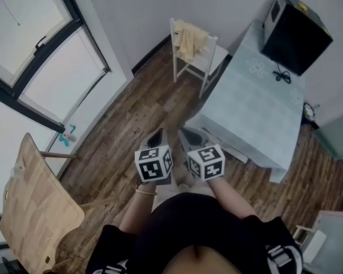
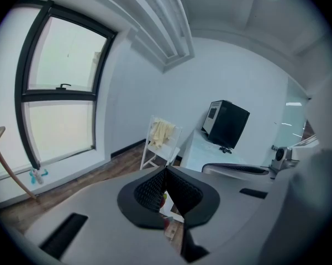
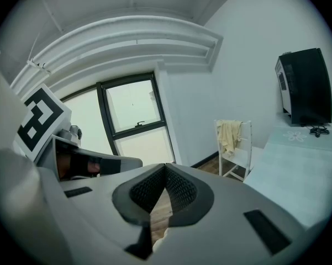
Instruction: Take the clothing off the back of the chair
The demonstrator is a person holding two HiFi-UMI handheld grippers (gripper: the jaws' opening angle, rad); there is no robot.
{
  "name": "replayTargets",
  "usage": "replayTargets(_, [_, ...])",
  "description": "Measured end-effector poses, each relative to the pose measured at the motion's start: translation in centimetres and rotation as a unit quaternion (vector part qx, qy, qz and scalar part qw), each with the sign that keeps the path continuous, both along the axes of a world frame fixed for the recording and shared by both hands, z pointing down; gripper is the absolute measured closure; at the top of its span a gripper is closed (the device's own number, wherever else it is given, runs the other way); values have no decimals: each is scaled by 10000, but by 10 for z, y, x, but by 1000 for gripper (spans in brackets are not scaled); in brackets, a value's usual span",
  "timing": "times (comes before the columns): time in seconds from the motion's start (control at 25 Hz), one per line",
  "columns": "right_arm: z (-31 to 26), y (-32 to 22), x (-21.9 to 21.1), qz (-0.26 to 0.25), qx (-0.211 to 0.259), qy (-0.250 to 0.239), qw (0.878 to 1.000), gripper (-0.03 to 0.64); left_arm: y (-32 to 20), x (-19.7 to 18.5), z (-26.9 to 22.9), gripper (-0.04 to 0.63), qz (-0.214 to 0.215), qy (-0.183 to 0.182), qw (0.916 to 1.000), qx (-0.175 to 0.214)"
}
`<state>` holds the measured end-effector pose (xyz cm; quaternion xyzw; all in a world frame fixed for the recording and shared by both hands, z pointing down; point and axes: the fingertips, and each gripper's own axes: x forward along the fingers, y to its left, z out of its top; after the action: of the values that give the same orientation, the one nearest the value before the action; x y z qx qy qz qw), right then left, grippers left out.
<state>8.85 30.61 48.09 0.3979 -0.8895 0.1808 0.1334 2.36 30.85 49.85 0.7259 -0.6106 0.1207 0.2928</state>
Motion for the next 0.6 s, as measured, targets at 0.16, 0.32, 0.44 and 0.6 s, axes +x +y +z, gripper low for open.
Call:
replayTargets(0.16, [0,-17,-9,-9,-1,18,10000,604,-16,-4,2,594,71,18,10000,-14])
replayTargets(0.32, [0,-37,-18,44,23,15,10000,604,-37,-10,4,594,178,22,9998,-31])
replayTargets(0.44, [1,-54,-25,62,36,24,10000,604,-53,-16,8,594,222,43,9997,-48])
replayTargets(0.6, [1,-81,-34,83,47,40,9999,604,-79,-23,11,594,256,63,9996,-60])
